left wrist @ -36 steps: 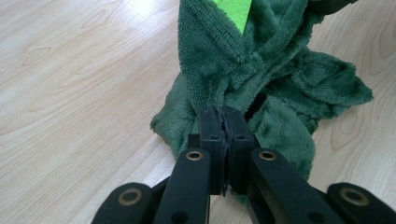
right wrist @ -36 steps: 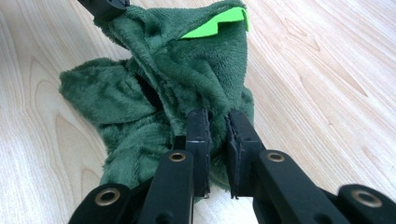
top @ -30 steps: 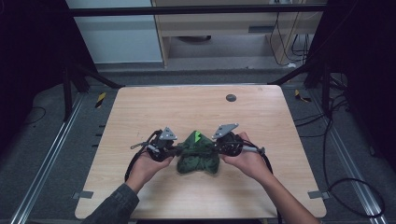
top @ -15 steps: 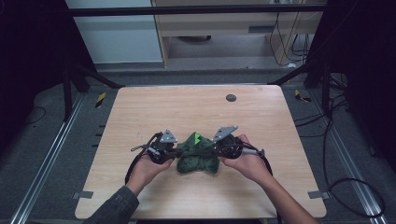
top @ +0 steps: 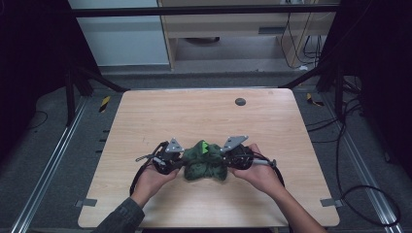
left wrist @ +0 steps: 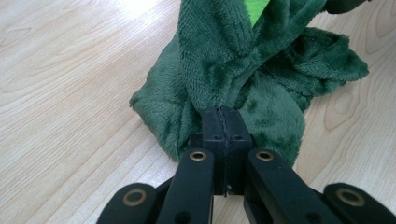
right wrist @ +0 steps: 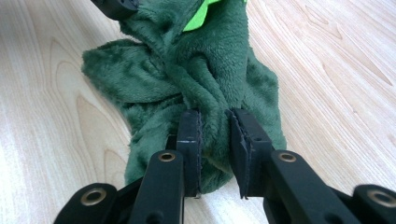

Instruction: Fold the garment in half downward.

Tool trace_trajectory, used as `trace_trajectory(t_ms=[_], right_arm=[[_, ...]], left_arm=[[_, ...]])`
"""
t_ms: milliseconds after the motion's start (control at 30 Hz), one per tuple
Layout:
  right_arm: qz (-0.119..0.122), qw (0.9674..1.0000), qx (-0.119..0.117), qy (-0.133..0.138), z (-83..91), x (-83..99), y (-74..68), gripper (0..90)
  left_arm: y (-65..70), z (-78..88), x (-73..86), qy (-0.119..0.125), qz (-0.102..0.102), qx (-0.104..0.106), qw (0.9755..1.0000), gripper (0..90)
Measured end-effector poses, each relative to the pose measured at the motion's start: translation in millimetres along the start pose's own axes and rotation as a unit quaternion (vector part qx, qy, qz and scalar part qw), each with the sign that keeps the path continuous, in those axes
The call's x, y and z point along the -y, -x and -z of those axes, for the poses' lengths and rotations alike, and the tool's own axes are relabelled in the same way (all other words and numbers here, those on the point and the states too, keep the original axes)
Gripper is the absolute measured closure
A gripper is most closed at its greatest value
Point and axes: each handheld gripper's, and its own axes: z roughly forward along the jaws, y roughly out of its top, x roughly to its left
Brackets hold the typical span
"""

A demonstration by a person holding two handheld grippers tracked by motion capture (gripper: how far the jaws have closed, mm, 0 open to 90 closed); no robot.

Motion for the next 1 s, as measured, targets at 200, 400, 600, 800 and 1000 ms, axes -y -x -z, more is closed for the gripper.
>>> trace_trajectory(t_ms=[200,400,600,800,1000], right_arm=[[0.004,1.0000,0.000,0.001,1.8,3.6,-4.2,72.5],[-0.003,1.0000,-0.004,0.002,2.2,12.4,-9.3,71.3],[-0.005,1.0000,-0.004,0.003,2.6,17.7,-11.0,71.2],[-0.011,0.9999,-0.003,0.006,4.6,22.7,-14.1,69.6],[-0.011,0.9999,-0.003,0.003,6.4,25.4,-16.3,66.7]], left_arm=[[2.7,0.4,4.4,0.001,-0.002,0.000,1.0000,90.0],[4.7,-0.4,9.7,0.000,0.002,0.004,1.0000,90.0],[6.4,-1.1,13.0,0.002,0.005,0.006,1.0000,90.0],[8.9,-1.4,21.3,0.001,0.011,0.010,0.9999,90.0],[9.3,-1.1,24.4,0.003,0.015,0.010,0.9998,90.0]])
